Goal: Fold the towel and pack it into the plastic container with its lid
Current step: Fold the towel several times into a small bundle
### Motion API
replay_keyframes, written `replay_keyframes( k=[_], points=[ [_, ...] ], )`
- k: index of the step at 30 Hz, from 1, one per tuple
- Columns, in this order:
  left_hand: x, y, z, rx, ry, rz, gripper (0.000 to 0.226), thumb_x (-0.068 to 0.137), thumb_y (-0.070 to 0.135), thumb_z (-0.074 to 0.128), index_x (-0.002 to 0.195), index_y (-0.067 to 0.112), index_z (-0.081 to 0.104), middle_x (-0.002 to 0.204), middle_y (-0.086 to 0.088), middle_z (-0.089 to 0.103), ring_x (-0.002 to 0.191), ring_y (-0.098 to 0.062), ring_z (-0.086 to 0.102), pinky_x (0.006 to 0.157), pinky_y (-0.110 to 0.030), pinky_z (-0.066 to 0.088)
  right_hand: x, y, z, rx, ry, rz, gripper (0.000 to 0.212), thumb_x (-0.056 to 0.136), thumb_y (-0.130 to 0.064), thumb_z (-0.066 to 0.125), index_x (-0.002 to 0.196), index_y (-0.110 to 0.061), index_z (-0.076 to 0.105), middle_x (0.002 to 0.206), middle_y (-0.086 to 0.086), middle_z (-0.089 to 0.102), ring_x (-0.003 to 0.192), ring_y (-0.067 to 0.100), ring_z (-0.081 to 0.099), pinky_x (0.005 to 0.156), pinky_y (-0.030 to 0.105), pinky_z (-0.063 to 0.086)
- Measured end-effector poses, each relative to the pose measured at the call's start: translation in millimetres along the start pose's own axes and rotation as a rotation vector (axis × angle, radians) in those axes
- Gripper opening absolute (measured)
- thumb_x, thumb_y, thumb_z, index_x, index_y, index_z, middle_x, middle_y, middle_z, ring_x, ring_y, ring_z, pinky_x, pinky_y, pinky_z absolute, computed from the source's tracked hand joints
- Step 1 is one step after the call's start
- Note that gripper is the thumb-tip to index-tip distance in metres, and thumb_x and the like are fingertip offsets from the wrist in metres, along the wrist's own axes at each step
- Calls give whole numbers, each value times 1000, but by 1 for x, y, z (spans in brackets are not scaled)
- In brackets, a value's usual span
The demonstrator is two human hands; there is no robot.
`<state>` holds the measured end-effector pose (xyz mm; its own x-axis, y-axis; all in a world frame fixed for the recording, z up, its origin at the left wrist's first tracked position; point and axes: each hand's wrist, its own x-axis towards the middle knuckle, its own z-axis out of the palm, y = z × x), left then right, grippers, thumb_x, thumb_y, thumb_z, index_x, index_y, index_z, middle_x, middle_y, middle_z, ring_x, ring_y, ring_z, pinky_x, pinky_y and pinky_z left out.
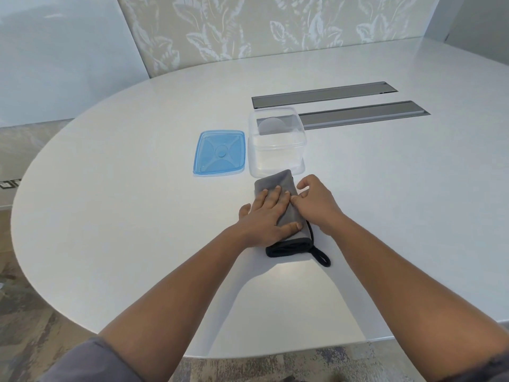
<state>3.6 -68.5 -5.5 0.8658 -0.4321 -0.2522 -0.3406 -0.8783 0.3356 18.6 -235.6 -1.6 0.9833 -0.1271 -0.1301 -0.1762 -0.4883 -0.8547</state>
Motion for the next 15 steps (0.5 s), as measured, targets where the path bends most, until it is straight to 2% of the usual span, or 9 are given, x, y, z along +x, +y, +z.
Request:
replay_keyframes(
  k=[2,4,8,12,15],
  points=[
    [0,-2,-1,-5,-19,6,94,92,80,34,162,36,-10,169,12,-22,155,-17,-24,123,-57,0,4,0,-5,50,-60,58,29,93,-25,66,117,-24,51,96,4,65,87,21,65,71,34,52],
    [1,-2,-1,-2,-32,12,98,90,81,39,162,37,-10,169,13,-22,155,-17,-24,123,-58,1,8,2,-5,73,-83,96,31,92,-26,67,118,-25,50,100,6,66,92,24,67,75,40,55],
    [2,2,-7,68,-8,22,104,85,83,47,163,36,-3,170,14,-18,156,-19,-16,120,-57,9,7,3,3,12,-36,101,24,86,-33,60,108,-33,51,94,0,66,91,26,68,86,50,57],
    [5,5,-9,136,39,27,105,79,87,44,162,39,1,171,15,-10,155,-21,-6,115,-54,15,4,-3,7,-207,40,57,16,94,-28,50,110,-30,51,100,-7,66,93,21,65,80,39,49],
    [4,5,-3,101,57,3,101,80,84,39,162,39,1,171,16,-5,154,-19,-4,115,-51,13,-1,-3,13,-314,98,12,13,100,-33,44,111,-30,50,107,-8,65,93,21,62,76,37,43]
  ],
)
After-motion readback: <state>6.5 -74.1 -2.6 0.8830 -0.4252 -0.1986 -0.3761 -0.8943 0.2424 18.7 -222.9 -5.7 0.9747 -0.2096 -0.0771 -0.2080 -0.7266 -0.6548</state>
